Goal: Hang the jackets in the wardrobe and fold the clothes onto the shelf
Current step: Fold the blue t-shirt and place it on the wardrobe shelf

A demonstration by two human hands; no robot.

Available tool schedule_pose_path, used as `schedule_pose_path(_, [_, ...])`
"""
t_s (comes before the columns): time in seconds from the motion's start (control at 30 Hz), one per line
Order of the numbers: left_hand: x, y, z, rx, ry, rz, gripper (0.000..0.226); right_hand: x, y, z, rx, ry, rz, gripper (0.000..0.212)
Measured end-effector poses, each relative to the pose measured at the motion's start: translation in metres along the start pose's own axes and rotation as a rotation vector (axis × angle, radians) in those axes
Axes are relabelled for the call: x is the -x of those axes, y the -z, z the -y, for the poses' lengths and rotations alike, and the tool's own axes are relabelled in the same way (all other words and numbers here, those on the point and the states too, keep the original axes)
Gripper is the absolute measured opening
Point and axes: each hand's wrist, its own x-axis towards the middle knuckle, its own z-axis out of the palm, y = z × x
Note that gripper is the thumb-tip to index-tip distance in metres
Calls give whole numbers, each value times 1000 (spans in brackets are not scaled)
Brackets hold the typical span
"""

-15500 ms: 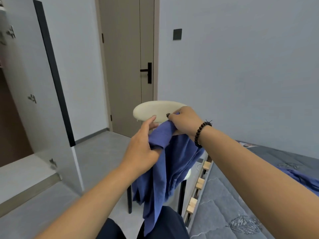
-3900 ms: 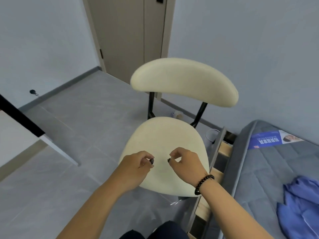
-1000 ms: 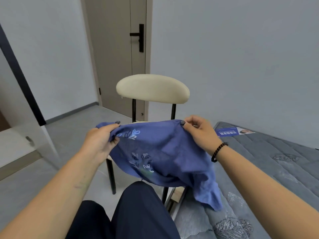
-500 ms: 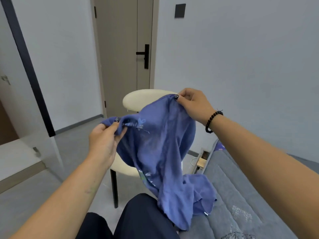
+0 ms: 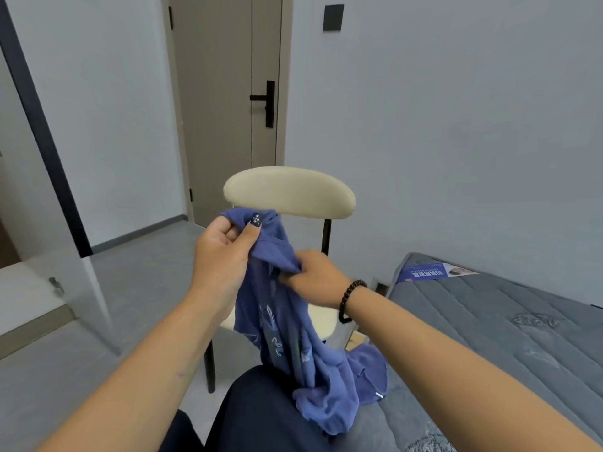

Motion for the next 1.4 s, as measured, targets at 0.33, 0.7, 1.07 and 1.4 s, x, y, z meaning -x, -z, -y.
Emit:
schedule_pose_path(0.33, [15,42,86,-452,126,365,84,-22,73,40,-466,-30,-371,27])
schedule_pose_path(0.7, [39,39,151,-532,394,255,20,-16,104,19,-808,-311,-621,23])
schedule_pose_path(1.07, [5,11,71,-158,403,99,20,27,8,-42,-531,-488,-16,52])
schedule_pose_path(1.4, [-14,27,34,-191,335,-37,18,24,-19,-61,-199,-193,-133,27])
